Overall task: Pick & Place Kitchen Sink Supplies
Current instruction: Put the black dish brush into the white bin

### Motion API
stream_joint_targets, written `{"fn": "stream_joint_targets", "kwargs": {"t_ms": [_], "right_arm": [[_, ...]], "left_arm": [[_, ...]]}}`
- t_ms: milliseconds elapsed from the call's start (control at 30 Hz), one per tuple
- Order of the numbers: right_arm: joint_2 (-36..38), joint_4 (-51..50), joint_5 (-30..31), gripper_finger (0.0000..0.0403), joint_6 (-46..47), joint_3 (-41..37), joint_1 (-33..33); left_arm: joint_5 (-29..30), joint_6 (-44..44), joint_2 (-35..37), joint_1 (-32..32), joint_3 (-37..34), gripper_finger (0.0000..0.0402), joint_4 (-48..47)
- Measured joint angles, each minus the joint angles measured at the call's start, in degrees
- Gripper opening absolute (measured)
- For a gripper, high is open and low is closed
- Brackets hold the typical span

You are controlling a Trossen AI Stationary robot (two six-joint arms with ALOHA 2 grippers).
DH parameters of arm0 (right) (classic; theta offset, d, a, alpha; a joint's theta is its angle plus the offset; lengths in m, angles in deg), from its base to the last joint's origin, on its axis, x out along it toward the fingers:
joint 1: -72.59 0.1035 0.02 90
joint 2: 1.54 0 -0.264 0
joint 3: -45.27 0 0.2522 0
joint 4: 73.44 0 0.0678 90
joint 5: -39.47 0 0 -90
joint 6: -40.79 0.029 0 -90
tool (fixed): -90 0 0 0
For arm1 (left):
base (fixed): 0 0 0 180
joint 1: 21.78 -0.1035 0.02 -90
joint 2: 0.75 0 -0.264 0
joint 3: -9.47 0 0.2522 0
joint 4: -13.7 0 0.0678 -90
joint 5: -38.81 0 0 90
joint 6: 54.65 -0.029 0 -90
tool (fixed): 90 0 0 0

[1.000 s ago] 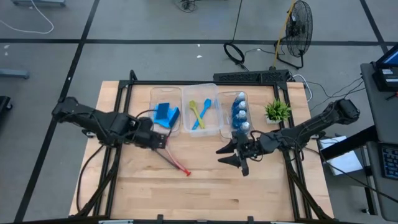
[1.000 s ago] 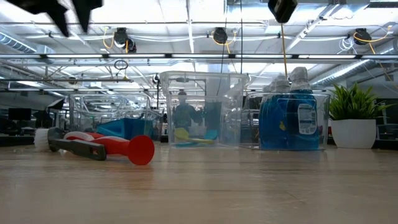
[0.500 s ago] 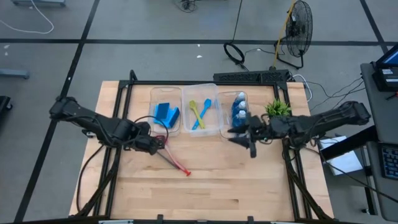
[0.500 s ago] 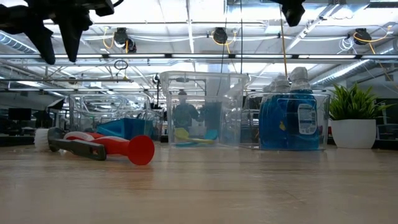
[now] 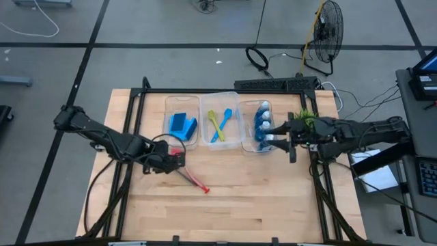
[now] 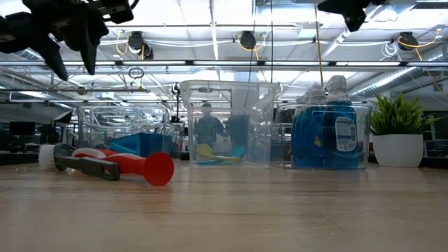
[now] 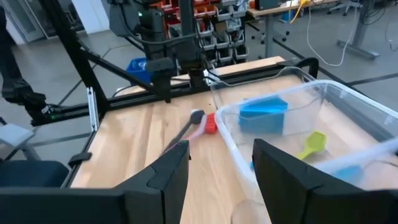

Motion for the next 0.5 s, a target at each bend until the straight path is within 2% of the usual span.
{"fn": "stream_joint_targets", "kwargs": {"t_ms": [167,267,367,500], "right_arm": [[5.43,-6.07,-0.23,0.0167,-0.30,0.00,0.00],[9.03,-6.18,-4.71,0.0167,-0.18,-1.14,-0.02],[13.64,-5.40,-7.78,0.0167,0.62,-5.27,0.02],[20.08,-2.04,-7.64,0.0167,5.05,-12.55,0.00]], "left_arm": [[1.97,8.97,-0.04,4.00,-1.52,0.0152,0.63],[5.61,13.72,-0.04,6.60,-1.62,0.0152,0.65],[10.77,17.83,-0.07,8.78,-1.62,0.0152,0.71],[11.34,20.52,-1.02,9.75,-1.62,0.0152,0.60]]}}
